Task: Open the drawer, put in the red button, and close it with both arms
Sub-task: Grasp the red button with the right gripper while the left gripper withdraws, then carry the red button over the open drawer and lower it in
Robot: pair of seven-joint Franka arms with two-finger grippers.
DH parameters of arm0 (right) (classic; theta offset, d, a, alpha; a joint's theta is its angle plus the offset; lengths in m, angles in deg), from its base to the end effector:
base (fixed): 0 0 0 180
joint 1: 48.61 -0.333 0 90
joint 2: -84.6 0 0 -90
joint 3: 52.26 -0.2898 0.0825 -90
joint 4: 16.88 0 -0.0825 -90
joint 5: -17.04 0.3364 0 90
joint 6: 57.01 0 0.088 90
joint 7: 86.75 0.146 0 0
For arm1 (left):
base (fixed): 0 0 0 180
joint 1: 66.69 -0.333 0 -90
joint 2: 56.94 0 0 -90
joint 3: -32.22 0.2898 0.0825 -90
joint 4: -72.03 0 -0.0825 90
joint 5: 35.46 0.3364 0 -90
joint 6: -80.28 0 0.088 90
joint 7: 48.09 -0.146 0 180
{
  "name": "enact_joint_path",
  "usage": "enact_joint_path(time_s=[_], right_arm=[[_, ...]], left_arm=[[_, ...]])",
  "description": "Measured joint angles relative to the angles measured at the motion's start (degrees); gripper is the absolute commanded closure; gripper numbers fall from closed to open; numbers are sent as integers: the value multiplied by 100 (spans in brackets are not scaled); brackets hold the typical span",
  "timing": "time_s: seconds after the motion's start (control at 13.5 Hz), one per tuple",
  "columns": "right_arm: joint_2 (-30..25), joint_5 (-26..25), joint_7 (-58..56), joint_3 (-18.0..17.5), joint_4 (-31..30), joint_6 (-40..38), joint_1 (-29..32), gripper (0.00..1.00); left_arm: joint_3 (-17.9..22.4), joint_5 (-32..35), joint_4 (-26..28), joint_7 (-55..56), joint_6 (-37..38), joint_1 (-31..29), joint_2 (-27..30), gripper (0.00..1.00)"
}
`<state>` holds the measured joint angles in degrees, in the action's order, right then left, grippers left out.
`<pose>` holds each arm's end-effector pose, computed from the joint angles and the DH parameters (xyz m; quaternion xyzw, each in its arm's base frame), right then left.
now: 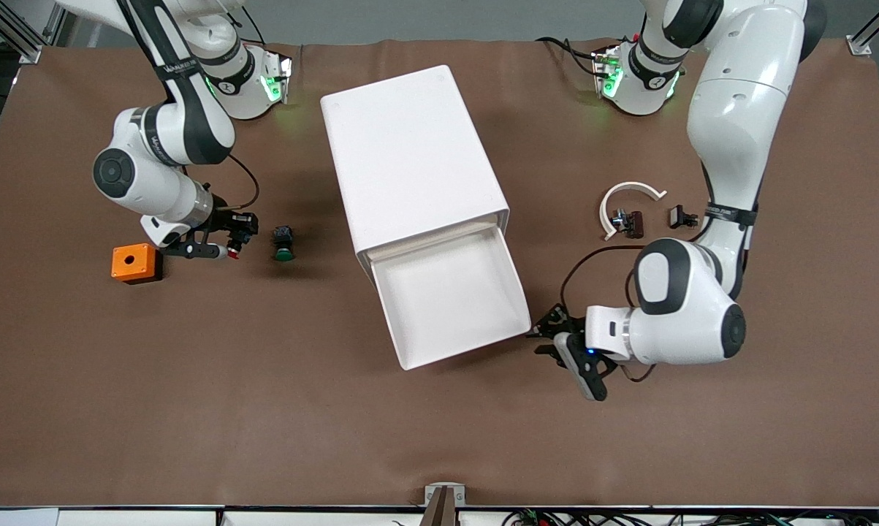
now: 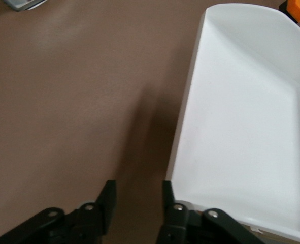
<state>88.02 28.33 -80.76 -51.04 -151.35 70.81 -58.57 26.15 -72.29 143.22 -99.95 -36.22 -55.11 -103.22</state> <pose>0.4414 0.0799 0.2648 -0.9927 0.0431 0.0957 0.0597 0.6545 -0.2474 0.2668 0.8581 -0.4033 0.0868 0.3059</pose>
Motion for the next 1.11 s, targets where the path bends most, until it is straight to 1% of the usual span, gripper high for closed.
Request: enact_joint_path(time_s=[0.07, 0.3, 0.52, 0.67, 0.81, 0.96, 1.11], right_arm=[[0, 0, -14, -3, 238, -276, -9, 100], [1, 0, -87, -13, 999, -1052, -54, 100], [2, 1, -107, -46, 1865, -1736, -337, 100], [28, 5, 13, -66, 2528, -2116, -745, 100], [218, 8, 608, -82, 3312, -2499, -1141, 100], [611, 21, 1265, -86, 4109, -2749, -1449, 100], [1045, 69, 2145, -85, 4702, -2808, -1681, 100]], left_arm=[[0, 0, -3, 32, 0, -10, 0, 0], [-1, 1, -58, 254, -28, 43, 20, 0], [13, 137, -94, 354, -31, 15, 191, 0], [16, 621, -108, 395, -29, 2, 376, 0], [15, 1153, -111, 595, -18, 14, 595, 0], [15, 1564, -108, 840, -3, 17, 769, 0], [15, 2064, -108, 1081, 90, 11, 933, 0]])
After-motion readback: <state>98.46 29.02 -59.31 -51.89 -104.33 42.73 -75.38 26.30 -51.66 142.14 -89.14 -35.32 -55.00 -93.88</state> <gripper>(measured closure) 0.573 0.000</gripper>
